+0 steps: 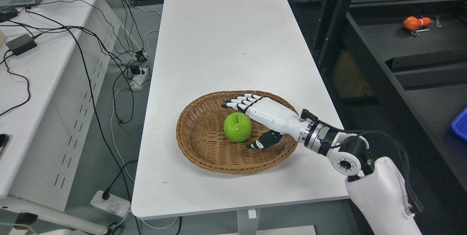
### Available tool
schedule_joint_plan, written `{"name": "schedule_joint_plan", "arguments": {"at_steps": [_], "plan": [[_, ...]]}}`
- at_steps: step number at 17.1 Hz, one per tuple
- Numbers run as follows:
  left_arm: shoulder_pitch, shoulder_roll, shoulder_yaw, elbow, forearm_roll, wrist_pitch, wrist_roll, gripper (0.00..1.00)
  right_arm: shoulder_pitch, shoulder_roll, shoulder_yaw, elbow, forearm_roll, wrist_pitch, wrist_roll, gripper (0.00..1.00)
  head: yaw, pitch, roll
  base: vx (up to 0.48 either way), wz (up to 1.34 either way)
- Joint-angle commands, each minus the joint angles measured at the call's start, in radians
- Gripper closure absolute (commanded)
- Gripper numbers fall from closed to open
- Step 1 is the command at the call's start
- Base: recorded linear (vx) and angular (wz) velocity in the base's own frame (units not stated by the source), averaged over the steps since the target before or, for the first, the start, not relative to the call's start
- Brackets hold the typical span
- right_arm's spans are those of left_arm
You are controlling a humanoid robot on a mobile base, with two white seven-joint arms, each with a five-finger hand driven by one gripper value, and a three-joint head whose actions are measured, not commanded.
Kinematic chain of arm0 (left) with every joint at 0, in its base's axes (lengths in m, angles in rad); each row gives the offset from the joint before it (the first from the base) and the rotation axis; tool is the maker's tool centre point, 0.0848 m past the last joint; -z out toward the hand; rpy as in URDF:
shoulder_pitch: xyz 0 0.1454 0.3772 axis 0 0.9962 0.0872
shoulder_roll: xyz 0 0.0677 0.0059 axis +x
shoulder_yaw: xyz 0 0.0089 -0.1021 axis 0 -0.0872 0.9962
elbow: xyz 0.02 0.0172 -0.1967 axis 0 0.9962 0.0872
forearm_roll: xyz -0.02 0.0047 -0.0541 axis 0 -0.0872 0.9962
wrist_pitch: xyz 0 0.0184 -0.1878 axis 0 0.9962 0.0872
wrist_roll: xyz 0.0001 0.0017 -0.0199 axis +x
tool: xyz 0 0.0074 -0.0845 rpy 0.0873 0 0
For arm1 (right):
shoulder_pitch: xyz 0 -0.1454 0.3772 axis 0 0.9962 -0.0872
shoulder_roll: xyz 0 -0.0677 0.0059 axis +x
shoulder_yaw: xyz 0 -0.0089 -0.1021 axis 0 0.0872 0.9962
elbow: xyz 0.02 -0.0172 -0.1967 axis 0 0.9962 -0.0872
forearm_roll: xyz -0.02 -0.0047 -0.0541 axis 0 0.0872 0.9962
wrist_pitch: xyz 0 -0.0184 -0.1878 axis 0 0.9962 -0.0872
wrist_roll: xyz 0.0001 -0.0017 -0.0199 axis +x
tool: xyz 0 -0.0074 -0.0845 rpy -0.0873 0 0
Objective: Place green apple on left shelf middle layer
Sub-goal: 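Close the right hand around the green apple and lift it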
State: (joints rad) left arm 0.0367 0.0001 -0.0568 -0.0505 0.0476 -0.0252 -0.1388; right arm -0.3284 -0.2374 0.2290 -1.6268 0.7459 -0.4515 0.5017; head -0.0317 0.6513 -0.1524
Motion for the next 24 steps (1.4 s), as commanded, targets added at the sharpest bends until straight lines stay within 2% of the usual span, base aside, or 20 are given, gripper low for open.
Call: {"name": "schedule_joint_plan", "arguments": {"at_steps": [1,4,9,14,15,16,18,19,21,23,24], "plan": [[0.000,0.017,0.000,0.000,0.000,0.001,-0.001,0.00,-0.050,-0.045,0.145,0.091,0.050,0.028,0.014,0.00,0.0000,0.000,0.000,0.000,0.00],[0.000,0.017,0.000,0.000,0.000,0.001,-0.001,0.00,-0.076,-0.039,0.174,0.123,0.088,0.071,0.067,0.00,0.0000,0.000,0.000,0.000,0.00],[0.000,0.017,0.000,0.000,0.000,0.001,-0.001,0.00,-0.152,-0.033,0.185,0.200,0.090,0.079,0.069,0.00,0.0000,0.000,0.000,0.000,0.00],[0.000,0.017,0.000,0.000,0.000,0.001,-0.001,0.00,-0.147,-0.031,0.211,0.202,0.092,0.079,0.069,0.05,0.0000,0.000,0.000,0.000,0.00],[0.000,0.017,0.000,0.000,0.000,-0.001,-0.001,0.00,-0.146,-0.030,0.211,0.202,0.092,0.077,0.069,0.09,0.0000,0.000,0.000,0.000,0.00],[0.000,0.017,0.000,0.000,0.000,0.001,-0.001,0.00,-0.146,-0.028,0.211,0.203,0.090,0.076,0.069,0.19,0.0000,0.000,0.000,0.000,0.00],[0.000,0.017,0.000,0.000,0.000,0.001,-0.001,0.00,-0.146,-0.026,0.204,0.202,0.078,0.071,0.067,0.45,0.0000,0.000,0.000,0.000,0.00],[0.000,0.017,0.000,0.001,0.000,0.001,-0.001,0.00,-0.144,-0.020,0.191,0.202,0.055,0.071,0.064,0.64,0.0000,0.000,0.000,0.000,0.00],[0.000,0.017,0.000,0.000,0.000,0.001,-0.001,0.00,-0.143,-0.028,0.150,0.200,0.023,0.068,0.052,0.83,0.0000,0.000,0.000,0.000,0.00],[0.000,0.017,0.000,0.000,0.000,0.001,-0.001,0.00,-0.126,-0.036,0.095,0.197,-0.002,0.051,0.049,0.89,0.0000,0.000,0.000,0.003,-0.01],[0.000,0.017,0.000,0.001,0.000,0.001,-0.001,0.00,-0.112,-0.039,0.054,0.193,-0.008,0.047,0.044,0.96,0.0000,0.000,0.000,0.000,0.00]]}}
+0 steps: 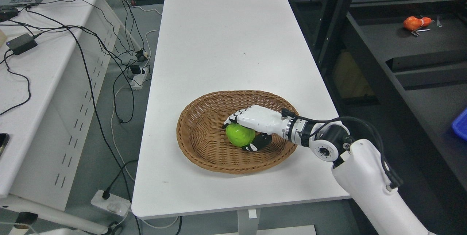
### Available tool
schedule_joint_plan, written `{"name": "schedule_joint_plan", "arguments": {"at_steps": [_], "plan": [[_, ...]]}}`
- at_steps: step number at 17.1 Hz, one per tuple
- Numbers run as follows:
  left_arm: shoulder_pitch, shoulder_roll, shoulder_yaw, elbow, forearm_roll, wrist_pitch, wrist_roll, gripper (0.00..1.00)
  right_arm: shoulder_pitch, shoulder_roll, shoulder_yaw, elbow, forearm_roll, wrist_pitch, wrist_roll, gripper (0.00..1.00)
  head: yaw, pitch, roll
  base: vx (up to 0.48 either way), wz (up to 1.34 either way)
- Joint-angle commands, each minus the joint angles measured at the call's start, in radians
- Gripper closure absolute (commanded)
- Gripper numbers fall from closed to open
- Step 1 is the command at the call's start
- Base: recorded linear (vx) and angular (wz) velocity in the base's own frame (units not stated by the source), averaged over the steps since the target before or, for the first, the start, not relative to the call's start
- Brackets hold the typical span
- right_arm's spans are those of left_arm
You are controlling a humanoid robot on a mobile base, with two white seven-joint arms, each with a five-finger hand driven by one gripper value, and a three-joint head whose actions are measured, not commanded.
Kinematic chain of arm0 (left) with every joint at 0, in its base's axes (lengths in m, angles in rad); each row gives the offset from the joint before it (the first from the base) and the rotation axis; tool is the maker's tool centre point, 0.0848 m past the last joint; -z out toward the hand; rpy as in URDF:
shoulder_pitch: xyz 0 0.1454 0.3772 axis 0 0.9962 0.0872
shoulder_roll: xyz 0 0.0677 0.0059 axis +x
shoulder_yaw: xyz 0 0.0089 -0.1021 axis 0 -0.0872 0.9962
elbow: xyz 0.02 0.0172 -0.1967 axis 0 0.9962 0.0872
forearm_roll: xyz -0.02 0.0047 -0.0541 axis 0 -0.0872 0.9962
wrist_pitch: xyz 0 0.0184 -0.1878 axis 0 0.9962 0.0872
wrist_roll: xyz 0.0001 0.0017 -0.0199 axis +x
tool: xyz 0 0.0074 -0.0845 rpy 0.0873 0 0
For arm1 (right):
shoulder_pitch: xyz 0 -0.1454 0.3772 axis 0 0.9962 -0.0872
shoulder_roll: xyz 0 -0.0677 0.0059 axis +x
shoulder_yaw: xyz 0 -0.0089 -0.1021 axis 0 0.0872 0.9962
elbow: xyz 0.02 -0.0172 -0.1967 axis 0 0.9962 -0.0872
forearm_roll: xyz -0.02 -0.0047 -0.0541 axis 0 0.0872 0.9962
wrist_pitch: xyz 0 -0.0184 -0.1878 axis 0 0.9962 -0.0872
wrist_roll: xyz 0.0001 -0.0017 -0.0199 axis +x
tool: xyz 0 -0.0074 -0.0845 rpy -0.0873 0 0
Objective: Place green apple on left shelf middle layer
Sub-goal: 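Close the right hand around the green apple and lift it, then carry the green apple with the right hand to the dark shelf tray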
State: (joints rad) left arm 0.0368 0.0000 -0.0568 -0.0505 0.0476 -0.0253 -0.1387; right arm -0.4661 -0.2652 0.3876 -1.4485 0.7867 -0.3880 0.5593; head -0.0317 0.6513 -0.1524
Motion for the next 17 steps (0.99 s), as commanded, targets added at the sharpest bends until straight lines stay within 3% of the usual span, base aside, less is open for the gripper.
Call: {"name": "schedule_joint_plan", "arguments": {"at_steps": [1,5,7,9,11,17], "plan": [[0.000,0.017,0.000,0.000,0.000,-0.001,-0.001,0.00,0.035,-0.009,-0.143,0.007,-0.050,-0.017,-0.013,0.98,0.0000,0.000,0.000,0.000,0.00],[0.000,0.017,0.000,0.000,0.000,0.001,-0.001,0.00,0.063,0.035,-0.358,-0.062,-0.049,0.003,-0.082,1.00,0.0000,0.000,0.000,0.006,0.00],[0.000,0.017,0.000,0.000,0.000,-0.001,0.001,0.00,0.101,0.112,-0.459,-0.062,-0.035,0.038,-0.325,1.00,0.0000,0.000,0.000,-0.016,0.01],[0.000,0.017,0.000,0.000,0.000,0.001,-0.001,0.00,0.144,0.113,-0.464,-0.064,-0.035,0.105,-0.569,1.00,0.0000,0.000,0.000,-0.086,0.00],[0.000,0.017,0.000,0.000,0.000,0.001,-0.001,0.00,0.173,0.112,-0.467,-0.067,-0.037,0.223,-0.685,1.00,0.0000,0.000,0.000,-0.196,0.08],[0.000,0.017,0.000,0.000,0.000,0.001,-0.001,0.00,0.248,0.156,-0.469,-0.108,-0.040,0.232,-0.713,1.00,0.0000,0.000,0.000,-0.463,0.16]]}}
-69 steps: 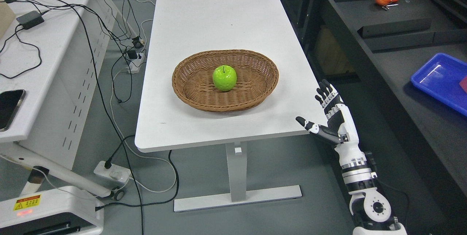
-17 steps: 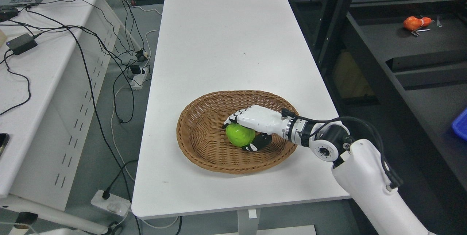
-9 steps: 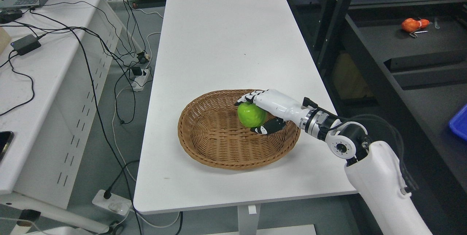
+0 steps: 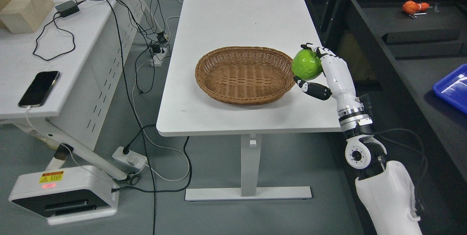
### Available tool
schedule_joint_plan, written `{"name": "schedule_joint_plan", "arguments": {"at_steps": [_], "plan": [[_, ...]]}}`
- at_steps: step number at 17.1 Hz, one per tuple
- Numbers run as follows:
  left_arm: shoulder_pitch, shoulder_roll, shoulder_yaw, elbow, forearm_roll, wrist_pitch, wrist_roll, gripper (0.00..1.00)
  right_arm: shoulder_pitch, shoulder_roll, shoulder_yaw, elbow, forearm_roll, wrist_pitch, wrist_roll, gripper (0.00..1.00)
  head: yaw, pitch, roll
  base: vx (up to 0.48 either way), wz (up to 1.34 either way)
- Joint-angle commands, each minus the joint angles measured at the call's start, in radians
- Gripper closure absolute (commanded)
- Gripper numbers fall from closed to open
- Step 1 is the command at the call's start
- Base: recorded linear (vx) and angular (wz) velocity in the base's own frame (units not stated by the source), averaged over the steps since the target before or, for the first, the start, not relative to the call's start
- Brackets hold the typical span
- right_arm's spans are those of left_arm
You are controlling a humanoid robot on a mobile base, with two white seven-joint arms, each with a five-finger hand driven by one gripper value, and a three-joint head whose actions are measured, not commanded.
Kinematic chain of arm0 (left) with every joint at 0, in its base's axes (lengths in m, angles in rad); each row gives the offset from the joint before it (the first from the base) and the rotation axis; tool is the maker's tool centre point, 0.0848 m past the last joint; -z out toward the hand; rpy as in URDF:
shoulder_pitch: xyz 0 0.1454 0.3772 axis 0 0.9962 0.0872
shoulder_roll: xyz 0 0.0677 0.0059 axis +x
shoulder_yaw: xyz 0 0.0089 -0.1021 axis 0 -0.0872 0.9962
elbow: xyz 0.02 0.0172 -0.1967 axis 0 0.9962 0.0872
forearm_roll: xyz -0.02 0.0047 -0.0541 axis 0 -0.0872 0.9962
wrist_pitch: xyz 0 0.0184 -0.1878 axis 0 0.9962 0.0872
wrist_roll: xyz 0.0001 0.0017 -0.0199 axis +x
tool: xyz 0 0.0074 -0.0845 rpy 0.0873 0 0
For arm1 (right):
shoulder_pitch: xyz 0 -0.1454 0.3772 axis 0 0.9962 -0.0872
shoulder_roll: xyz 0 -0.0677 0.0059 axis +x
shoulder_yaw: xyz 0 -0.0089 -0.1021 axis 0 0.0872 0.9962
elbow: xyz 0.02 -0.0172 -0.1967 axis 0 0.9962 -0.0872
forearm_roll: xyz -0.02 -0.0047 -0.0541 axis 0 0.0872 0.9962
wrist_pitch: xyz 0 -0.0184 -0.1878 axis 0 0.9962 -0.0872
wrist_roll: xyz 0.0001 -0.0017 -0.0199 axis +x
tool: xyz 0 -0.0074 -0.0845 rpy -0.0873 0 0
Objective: Place green apple on left shelf middle layer
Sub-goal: 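Carry the green apple with the right hand to the dark shelf tray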
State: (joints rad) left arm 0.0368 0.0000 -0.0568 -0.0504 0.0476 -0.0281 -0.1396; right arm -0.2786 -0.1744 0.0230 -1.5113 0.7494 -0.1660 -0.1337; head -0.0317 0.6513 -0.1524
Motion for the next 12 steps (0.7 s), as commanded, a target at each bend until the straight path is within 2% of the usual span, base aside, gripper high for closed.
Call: {"name": "schedule_joint_plan", "arguments": {"at_steps": [1,9,12], "plan": [[0.000,0.018,0.000,0.000,0.000,0.004,0.000,0.00,0.065,0.066,-0.104,-0.046,-0.002,0.010,-0.020,1.00,0.0000,0.000,0.000,-0.507,0.01],[0.000,0.018,0.000,0.000,0.000,0.004,0.000,0.00,0.068,0.064,-0.095,-0.046,-0.002,0.005,-0.020,1.00,0.0000,0.000,0.000,-0.565,-0.02],[0.000,0.018,0.000,0.000,0.000,0.004,0.000,0.00,0.068,0.064,-0.095,-0.046,-0.002,0.005,-0.018,1.00,0.0000,0.000,0.000,-0.447,-0.54]]}}
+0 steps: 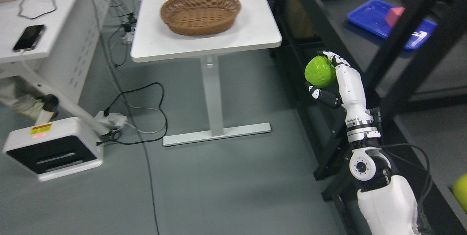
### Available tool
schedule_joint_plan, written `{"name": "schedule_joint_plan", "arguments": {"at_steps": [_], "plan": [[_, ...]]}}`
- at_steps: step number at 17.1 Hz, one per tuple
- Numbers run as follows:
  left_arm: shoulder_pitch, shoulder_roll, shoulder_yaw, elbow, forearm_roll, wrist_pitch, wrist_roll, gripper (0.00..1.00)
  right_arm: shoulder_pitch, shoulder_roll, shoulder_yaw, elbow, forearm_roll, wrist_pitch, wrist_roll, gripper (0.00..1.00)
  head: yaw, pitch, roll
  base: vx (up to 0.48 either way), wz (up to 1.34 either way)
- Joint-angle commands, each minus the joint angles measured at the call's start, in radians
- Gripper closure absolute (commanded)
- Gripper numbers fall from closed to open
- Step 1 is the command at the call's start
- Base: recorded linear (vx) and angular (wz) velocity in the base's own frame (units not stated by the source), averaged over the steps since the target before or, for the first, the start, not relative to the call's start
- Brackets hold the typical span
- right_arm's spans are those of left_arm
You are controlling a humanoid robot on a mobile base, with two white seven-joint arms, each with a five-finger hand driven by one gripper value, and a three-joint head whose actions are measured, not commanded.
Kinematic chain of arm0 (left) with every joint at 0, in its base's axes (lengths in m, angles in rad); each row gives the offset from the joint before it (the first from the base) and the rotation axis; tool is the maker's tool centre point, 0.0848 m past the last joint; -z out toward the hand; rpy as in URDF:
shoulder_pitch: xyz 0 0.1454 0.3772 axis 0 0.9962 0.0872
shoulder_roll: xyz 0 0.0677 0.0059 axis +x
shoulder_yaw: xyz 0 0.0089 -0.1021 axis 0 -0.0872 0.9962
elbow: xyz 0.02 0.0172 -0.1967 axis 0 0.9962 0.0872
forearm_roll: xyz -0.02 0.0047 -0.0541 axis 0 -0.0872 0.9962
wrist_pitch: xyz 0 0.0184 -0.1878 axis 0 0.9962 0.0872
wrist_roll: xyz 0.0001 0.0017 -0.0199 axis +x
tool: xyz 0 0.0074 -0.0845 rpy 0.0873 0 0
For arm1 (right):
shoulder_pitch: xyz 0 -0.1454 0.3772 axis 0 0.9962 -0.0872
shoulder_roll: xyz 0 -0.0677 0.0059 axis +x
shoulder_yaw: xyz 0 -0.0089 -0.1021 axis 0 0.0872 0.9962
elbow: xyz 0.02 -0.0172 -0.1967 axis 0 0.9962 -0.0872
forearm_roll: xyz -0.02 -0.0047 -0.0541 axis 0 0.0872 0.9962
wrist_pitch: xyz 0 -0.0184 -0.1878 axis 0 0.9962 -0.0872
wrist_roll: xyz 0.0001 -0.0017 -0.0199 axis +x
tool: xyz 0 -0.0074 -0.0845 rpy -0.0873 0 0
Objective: Place green apple on left shelf middle layer
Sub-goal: 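Carry the green apple with the right hand to the dark shelf tray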
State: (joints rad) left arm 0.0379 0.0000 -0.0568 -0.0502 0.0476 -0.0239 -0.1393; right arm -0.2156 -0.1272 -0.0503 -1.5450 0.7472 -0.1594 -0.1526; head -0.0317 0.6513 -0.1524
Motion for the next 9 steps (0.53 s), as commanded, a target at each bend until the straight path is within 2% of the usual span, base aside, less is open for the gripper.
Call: {"name": "schedule_joint_plan", "arguments": {"at_steps": [1,4,6,9], "plan": [[-0.001,0.017,0.000,0.000,0.000,-0.002,0.000,0.00,0.005,0.017,-0.022,-0.012,-0.002,-0.002,0.001,1.00,0.0000,0.000,0.000,-0.375,-0.85],[-0.001,0.017,0.000,0.001,0.000,-0.001,0.000,0.00,0.007,0.017,-0.022,-0.012,-0.002,-0.002,0.001,1.00,0.0000,0.000,0.000,-0.231,-1.81],[-0.001,0.017,0.000,0.000,0.000,-0.002,0.000,0.00,0.007,0.018,-0.022,-0.012,-0.002,-0.002,0.001,1.00,0.0000,0.000,0.000,-0.015,-2.18],[-0.001,0.017,0.000,0.000,0.000,-0.001,0.000,0.00,0.007,0.017,-0.022,-0.012,-0.002,-0.002,0.001,1.00,0.0000,0.000,0.000,0.079,-1.68]]}}
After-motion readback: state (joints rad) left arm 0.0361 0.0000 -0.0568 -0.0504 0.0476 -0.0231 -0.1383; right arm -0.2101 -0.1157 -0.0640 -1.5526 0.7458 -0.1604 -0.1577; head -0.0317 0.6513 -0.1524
